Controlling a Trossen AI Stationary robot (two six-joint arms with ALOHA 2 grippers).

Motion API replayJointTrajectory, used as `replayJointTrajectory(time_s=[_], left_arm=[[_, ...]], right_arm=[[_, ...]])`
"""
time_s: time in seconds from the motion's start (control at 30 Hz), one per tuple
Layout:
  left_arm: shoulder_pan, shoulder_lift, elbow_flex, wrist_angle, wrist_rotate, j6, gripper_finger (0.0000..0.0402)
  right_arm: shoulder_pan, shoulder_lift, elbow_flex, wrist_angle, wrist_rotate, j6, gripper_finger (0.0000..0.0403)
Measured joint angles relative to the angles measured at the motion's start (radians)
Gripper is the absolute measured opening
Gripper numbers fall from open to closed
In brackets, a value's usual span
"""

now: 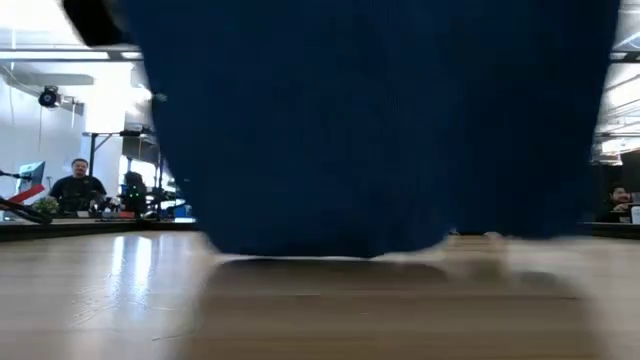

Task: Fold microfiber towels
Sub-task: Fold the dark blue microfiber towel

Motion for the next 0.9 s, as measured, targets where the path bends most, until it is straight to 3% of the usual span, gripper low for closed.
replayJointTrajectory(time_s=[0.13, 0.27, 0.53, 0.7, 0.9], left_arm=[[-0.093, 0.020, 0.008, 0.150, -0.031, -0.084, 0.0000], [-0.100, 0.022, 0.014, 0.111, -0.100, -0.080, 0.0000], [-0.010, 0.063, 0.011, -0.235, -0.262, -0.012, 0.0000], [0.058, 0.135, 0.006, -0.245, -0.344, 0.154, 0.0000], [0.191, 0.270, 0.005, -0.216, -0.359, 0.257, 0.0000]], right_arm=[[0.067, 0.057, 0.001, 0.104, 0.005, 0.107, 0.0009], [0.065, 0.076, -0.004, 0.074, 0.048, 0.112, 0.0009], [-0.061, 0.063, -0.185, 0.042, 0.072, 0.098, 0.0009], [-0.148, 0.062, -0.346, 0.136, 0.065, 0.052, 0.0009], [-0.287, 0.062, -0.520, 0.306, 0.060, -0.019, 0.0009]])
